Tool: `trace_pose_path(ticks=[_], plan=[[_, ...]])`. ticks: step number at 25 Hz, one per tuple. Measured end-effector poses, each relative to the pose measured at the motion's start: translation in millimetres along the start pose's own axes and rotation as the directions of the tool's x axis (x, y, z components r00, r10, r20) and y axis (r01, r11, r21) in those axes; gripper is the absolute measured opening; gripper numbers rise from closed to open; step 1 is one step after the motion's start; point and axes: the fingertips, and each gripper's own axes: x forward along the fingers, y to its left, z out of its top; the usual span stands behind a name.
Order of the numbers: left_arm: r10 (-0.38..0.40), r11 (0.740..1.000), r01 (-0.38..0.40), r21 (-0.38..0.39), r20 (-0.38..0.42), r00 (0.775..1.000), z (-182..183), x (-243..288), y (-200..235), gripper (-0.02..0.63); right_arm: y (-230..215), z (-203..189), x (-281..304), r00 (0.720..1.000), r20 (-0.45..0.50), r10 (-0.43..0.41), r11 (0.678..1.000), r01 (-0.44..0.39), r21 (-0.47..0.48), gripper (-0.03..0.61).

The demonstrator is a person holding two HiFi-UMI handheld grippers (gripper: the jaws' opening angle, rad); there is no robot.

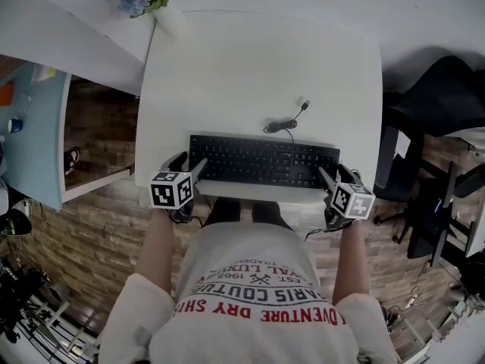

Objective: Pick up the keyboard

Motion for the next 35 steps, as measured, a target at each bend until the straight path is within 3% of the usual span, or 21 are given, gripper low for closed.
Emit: trace_pose_path(ticks=[4,7,15,21,27,35], plan=[[-0.031,0.999,0.031,0.015,-0.003,1.000,0.5,2.1,-4.0,0.275,0.3,-0.2,0.4,1.000,0.013,0.024,0.999,-0.024,0.034,0.307],[-0.052,0.999,0.052,-0.013,0.016,0.999,-0.1,3.0,-6.3,0.239,1.2,-1.9,-0.1,0.999,0.031,0.018,0.998,-0.020,0.054,0.307],[-0.066,0.998,0.066,-0.016,0.016,0.998,-0.2,2.3,-7.3,0.238,1.3,-2.2,1.4,0.999,-0.022,0.048,0.998,-0.047,0.037,0.304],[-0.069,0.997,0.066,-0.045,-0.058,0.996,-0.9,3.1,-6.8,0.225,0.8,-3.6,1.5,0.998,-0.044,0.043,0.999,-0.041,0.034,0.299],[-0.056,0.998,0.054,-0.046,-0.050,0.997,0.0,-0.3,-6.4,0.222,2.8,3.3,-4.0,0.999,-0.046,-0.008,1.000,0.008,-0.001,0.299],[-0.059,0.998,0.060,-0.022,0.005,0.998,19.6,-15.8,-11.2,0.221,12.5,17.1,-21.7,1.000,0.012,-0.013,1.000,0.013,-0.008,0.298]])
